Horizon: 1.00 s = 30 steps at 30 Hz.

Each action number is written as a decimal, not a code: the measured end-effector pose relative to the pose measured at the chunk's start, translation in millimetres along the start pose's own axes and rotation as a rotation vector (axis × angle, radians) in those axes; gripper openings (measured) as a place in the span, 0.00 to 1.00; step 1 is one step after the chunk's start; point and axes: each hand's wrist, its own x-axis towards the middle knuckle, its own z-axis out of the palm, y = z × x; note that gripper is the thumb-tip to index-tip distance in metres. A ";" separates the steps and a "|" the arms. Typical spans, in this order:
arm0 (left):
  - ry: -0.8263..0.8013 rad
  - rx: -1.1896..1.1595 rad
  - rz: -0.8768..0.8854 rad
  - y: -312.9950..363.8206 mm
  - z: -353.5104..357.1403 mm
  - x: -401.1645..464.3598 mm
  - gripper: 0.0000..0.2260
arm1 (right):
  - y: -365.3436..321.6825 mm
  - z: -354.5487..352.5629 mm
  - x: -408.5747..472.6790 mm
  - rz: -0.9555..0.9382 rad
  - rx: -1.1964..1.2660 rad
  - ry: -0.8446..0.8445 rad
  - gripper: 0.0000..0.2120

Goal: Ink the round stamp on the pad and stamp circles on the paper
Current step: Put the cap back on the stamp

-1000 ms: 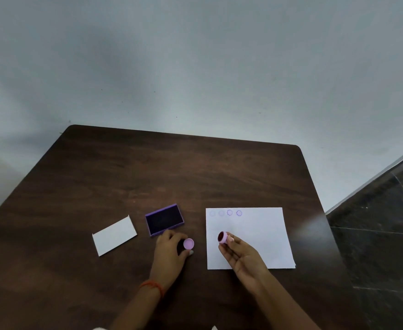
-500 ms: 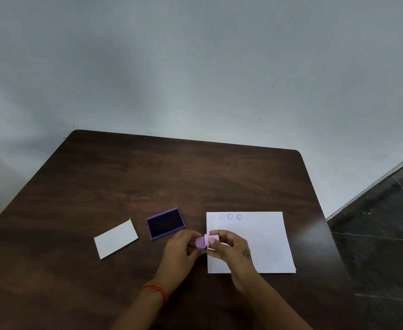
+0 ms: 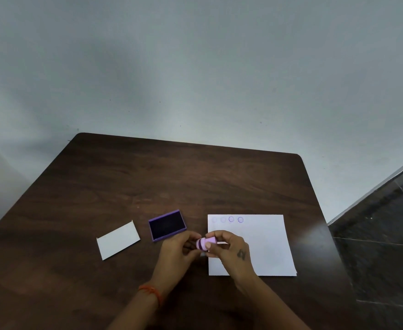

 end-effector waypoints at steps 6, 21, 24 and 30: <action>-0.009 -0.039 0.027 1.0 -3.9 -1.1 0.11 | 0.1 -1.0 1.2 -0.003 -0.014 -0.047 0.07; -0.023 -0.033 -0.030 4.4 -6.1 -1.9 0.06 | -2.0 -2.9 3.4 0.134 -0.088 -0.100 0.13; -0.012 -0.048 -0.034 3.2 -6.8 -1.3 0.07 | -2.9 -9.3 1.6 0.121 -0.007 -0.141 0.13; -0.016 -0.024 -0.025 0.8 -6.9 -0.7 0.07 | -5.3 -10.9 0.8 0.127 0.016 -0.100 0.09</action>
